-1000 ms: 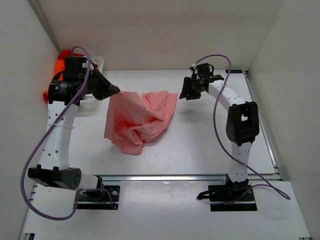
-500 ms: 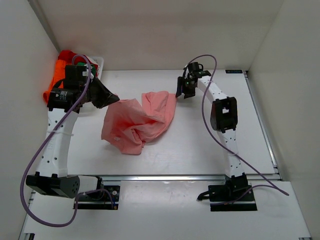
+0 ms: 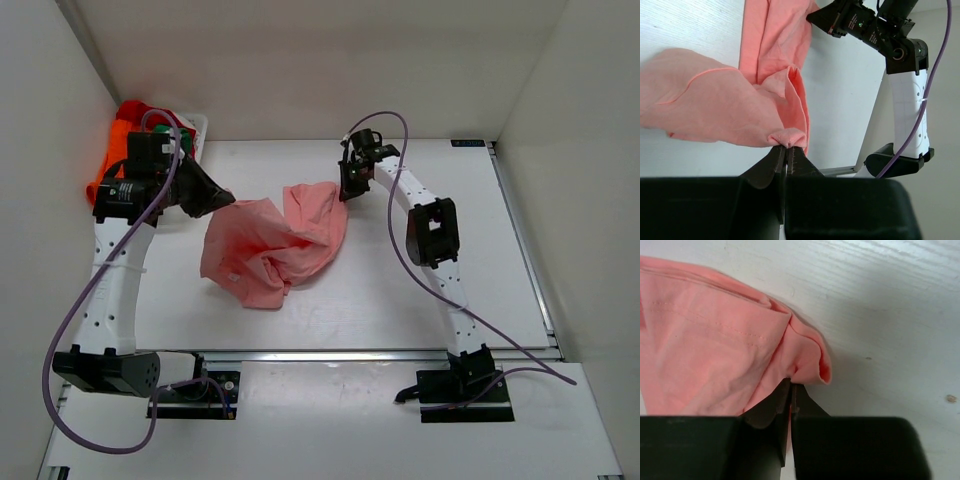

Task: Fold and stack the t-shirts
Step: Flatten out the tshirt

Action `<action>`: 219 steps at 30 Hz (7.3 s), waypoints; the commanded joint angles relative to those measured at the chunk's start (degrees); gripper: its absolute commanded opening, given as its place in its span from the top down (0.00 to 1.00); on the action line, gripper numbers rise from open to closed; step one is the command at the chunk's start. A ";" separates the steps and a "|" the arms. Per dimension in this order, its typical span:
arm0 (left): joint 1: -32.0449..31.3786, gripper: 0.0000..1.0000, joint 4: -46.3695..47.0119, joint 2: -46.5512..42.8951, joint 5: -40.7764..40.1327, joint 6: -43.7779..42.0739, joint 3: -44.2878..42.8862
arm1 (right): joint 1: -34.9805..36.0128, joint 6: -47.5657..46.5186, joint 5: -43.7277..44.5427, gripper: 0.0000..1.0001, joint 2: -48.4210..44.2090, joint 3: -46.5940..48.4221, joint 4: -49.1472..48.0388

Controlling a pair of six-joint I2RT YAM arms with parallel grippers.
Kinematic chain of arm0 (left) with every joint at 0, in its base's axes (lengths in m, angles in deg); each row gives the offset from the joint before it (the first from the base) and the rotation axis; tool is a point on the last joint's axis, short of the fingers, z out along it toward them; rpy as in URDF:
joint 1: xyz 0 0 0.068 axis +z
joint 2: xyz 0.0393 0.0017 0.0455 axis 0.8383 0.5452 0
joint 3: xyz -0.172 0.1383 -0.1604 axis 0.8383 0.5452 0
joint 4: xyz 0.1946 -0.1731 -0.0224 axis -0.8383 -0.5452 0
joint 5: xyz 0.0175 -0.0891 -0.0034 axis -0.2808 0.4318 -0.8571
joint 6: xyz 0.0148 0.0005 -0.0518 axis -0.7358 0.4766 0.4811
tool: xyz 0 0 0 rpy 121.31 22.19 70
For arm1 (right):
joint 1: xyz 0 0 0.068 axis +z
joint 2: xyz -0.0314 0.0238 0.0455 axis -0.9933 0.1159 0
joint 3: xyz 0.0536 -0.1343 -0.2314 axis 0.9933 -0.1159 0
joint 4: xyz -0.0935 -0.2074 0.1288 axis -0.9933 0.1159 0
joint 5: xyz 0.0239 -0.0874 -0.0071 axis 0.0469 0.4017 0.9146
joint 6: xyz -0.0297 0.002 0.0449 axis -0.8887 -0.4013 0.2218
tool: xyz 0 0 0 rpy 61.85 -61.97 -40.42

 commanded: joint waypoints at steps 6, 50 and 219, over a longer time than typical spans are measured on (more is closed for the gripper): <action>1.28 1.00 -1.39 0.82 -12.30 -3.45 -15.67 | -3.52 -0.90 10.47 1.00 -12.92 0.63 9.01; 0.93 1.00 18.91 28.29 -34.13 -7.50 -38.35 | -14.96 7.54 28.15 1.00 -77.83 -52.11 -1.80; 11.45 1.00 2.56 27.00 -4.53 1.46 -50.55 | -37.01 23.80 -11.67 1.00 -70.52 -38.36 -25.28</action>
